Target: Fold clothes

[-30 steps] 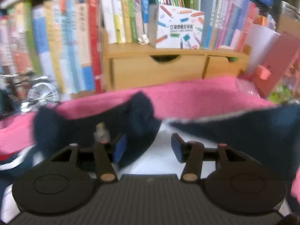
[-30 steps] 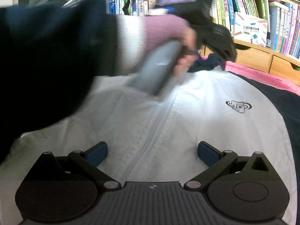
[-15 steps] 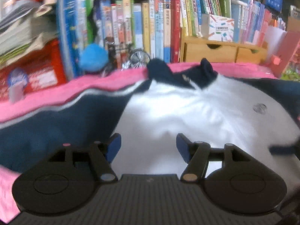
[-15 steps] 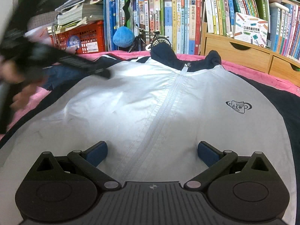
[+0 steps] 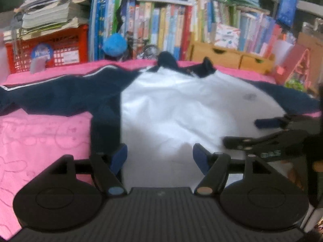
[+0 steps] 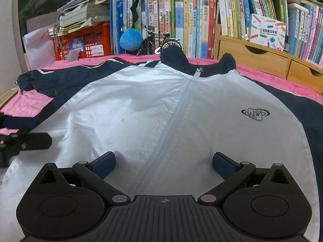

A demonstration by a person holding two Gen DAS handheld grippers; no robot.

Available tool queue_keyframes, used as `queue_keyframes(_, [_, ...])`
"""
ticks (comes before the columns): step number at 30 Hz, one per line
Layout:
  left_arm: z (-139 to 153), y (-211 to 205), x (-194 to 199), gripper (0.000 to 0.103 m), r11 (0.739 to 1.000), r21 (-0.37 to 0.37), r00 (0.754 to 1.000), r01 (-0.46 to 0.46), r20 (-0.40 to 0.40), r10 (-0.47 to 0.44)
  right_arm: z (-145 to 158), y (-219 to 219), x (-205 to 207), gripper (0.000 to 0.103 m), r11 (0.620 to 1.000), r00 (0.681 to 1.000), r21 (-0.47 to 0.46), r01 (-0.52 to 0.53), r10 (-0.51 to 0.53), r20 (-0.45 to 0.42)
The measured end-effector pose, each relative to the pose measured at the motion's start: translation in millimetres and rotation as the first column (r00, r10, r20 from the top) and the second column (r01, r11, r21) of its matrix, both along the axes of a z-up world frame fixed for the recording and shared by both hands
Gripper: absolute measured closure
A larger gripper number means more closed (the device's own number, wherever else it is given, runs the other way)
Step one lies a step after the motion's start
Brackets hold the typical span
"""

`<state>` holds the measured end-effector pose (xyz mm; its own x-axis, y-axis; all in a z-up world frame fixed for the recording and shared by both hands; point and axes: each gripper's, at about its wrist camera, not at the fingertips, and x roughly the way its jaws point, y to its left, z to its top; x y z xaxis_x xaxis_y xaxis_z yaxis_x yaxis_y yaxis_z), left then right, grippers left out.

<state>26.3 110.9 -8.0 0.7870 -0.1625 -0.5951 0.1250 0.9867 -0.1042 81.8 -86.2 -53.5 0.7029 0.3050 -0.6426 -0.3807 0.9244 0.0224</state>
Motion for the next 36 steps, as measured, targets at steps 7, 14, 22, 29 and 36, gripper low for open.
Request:
queue_keyframes(7, [-10.7,-32.8,-18.5,0.027,0.991,0.129,0.999,0.026,0.044,-0.032,2.7,-9.5,-23.0,0.000,0.999,1.000,-0.031,0.022,-0.022,0.008])
queue_keyframes(14, [-27.9,-26.4,-41.8,0.015,0.972,0.227,0.994,-0.067,0.103,0.044,-2.2,-42.7,-107.1,0.000,0.994,0.988,-0.089,0.068,-0.055,0.144])
queue_keyframes(22, [-19.7,18.0,-74.9,0.013,0.921,0.203,0.941,-0.333,0.127,0.312,-30.2,-114.1,-177.2,0.000,0.886,0.828,-0.157,0.436,-0.326,0.457])
queue_keyframes(29, [6.6,-37.6,-113.8,0.012,0.983,0.077,0.960,-0.165,0.239,0.143,-6.5,-101.4,-204.1,0.000,0.929,0.830,0.018,0.369,-0.337,0.445])
queue_keyframes(36, [-14.4,-87.0,-123.8,0.013,0.983,0.132,0.988,-0.129,0.099,0.116,-9.2,-53.0,-236.5,0.000,0.985,0.914,0.112,0.128,-0.161,0.373])
